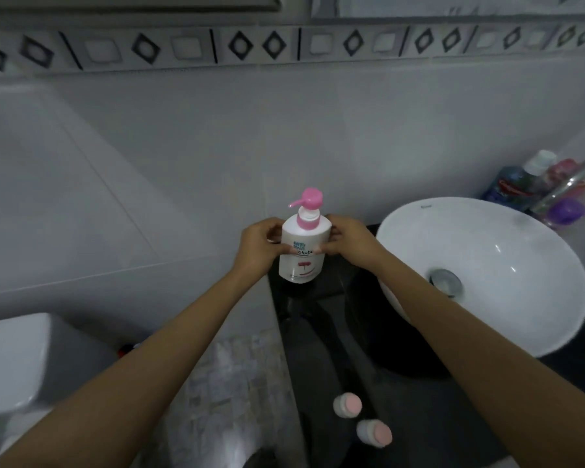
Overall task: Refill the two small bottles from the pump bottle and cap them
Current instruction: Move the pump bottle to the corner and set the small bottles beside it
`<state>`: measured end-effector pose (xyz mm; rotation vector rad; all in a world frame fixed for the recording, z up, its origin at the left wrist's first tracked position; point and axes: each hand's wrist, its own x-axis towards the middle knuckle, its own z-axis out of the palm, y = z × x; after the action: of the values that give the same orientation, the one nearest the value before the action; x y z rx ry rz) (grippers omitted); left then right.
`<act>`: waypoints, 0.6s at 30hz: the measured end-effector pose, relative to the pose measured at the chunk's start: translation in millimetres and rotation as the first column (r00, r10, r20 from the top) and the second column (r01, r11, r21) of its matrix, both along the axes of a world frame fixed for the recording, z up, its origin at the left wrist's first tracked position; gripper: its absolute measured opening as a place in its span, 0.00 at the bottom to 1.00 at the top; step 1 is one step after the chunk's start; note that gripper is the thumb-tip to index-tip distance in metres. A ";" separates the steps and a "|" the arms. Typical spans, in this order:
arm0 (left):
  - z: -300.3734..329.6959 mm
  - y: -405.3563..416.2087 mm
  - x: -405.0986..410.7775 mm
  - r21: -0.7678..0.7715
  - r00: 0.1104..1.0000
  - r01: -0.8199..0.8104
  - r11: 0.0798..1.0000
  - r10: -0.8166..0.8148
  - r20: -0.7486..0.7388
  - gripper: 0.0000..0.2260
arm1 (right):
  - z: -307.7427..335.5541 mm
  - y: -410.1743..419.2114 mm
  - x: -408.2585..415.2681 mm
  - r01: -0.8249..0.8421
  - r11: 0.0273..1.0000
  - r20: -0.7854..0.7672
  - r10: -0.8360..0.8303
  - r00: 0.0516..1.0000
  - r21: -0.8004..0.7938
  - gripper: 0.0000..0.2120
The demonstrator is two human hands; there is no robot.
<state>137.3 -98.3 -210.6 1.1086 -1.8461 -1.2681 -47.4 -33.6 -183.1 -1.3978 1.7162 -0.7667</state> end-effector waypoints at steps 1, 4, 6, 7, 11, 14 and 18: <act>-2.7 -6.2 -0.6 0.000 1.000 -0.021 1.000 0.021 0.005 0.17 | -3.1 -9.8 -0.3 -0.007 1.000 -0.012 0.007 1.000 0.004 0.24; -8.2 -22.6 -3.1 0.004 0.997 -0.074 0.997 0.074 0.011 0.16 | -8.6 -33.9 -1.3 -0.017 1.000 -0.016 0.018 1.000 0.019 0.24; -9.8 -31.8 -5.3 -0.003 0.995 -0.097 0.995 0.097 0.028 0.16 | -10.2 -46.1 -3.0 -0.019 0.999 0.002 0.019 1.000 0.029 0.23; -10.1 -36.0 -6.5 -0.009 0.994 -0.104 0.994 0.105 0.039 0.16 | -11.0 -51.3 -4.2 -0.021 0.999 0.015 0.020 1.000 0.035 0.23; -12.7 -46.6 -11.0 -0.016 0.991 -0.126 0.992 0.127 0.048 0.17 | -13.7 -65.1 -7.6 -0.018 0.998 0.038 0.016 0.999 0.064 0.24; -14.9 -49.6 -13.9 -0.012 0.988 -0.145 0.989 0.146 0.045 0.17 | -14.8 -70.1 -8.1 -0.005 0.998 0.034 0.003 0.999 0.067 0.23; -19.0 -50.8 -16.3 0.013 0.984 -0.174 0.985 0.174 0.038 0.17 | -17.2 -73.1 -7.4 0.018 0.998 0.017 -0.019 1.000 0.067 0.22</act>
<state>121.1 -149.1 -229.6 1.2804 -1.7264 -1.1710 -54.8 -106.7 -200.3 -1.3280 1.7277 -0.7229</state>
